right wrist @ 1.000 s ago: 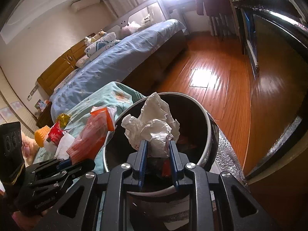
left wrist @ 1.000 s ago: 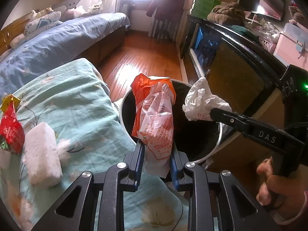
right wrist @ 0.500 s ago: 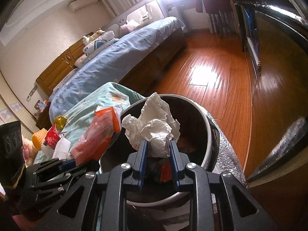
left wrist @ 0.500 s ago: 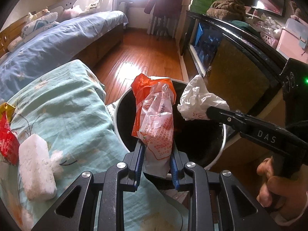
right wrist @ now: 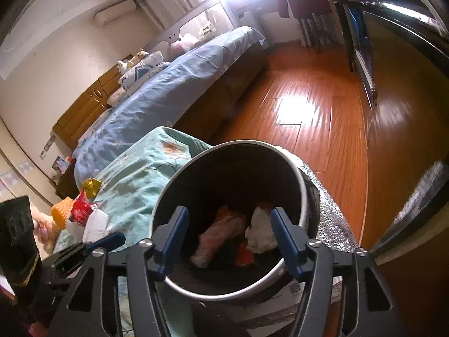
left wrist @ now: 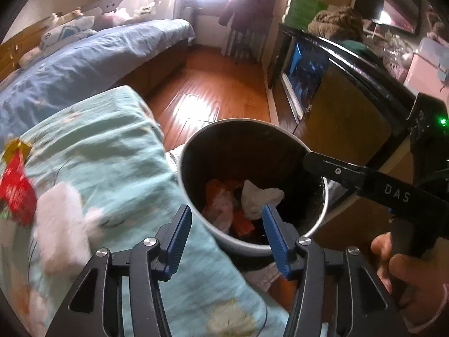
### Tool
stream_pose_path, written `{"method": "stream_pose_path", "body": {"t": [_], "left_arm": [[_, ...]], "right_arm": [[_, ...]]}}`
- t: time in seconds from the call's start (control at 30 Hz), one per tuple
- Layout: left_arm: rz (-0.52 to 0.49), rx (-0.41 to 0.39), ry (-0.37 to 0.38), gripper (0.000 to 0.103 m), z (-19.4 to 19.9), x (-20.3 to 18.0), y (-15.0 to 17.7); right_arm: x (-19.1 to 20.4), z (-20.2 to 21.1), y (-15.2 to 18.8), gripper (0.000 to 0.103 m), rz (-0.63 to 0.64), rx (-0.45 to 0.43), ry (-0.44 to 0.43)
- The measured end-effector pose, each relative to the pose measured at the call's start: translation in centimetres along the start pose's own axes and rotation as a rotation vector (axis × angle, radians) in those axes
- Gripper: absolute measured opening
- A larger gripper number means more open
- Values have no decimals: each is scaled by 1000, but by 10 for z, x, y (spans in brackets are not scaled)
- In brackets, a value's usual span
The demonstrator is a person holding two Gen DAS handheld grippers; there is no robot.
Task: Collect trash
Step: 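Open both tools to drop the tissue and wrapper into the bin, then grasp the white foam block with the right tool while the left tool grasps the red snack bag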
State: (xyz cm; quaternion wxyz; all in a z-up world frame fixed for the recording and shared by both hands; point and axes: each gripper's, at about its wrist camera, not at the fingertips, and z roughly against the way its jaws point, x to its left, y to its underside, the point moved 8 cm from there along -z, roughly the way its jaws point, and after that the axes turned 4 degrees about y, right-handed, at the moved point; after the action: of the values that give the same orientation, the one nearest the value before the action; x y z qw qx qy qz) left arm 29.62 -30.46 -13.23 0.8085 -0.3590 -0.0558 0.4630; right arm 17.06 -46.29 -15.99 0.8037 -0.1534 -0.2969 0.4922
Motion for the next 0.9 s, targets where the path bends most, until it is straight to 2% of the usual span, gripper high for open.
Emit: {"method": "stream_pose_path", "body": {"t": [0.17, 0.43, 0.57, 0.9], "left_arm": [[39, -42, -7, 53, 31, 14, 22], [112, -86, -59, 54, 84, 46, 66], [159, -105, -88, 56, 108, 64, 84], [302, -151, -190, 59, 159, 114, 123]], "right_arm": [[17, 5, 9, 73, 8, -7, -22], [66, 6, 34, 80, 50, 17, -84], [91, 4, 47, 90, 72, 38, -113], [155, -5, 79, 91, 160, 89, -191]]}}
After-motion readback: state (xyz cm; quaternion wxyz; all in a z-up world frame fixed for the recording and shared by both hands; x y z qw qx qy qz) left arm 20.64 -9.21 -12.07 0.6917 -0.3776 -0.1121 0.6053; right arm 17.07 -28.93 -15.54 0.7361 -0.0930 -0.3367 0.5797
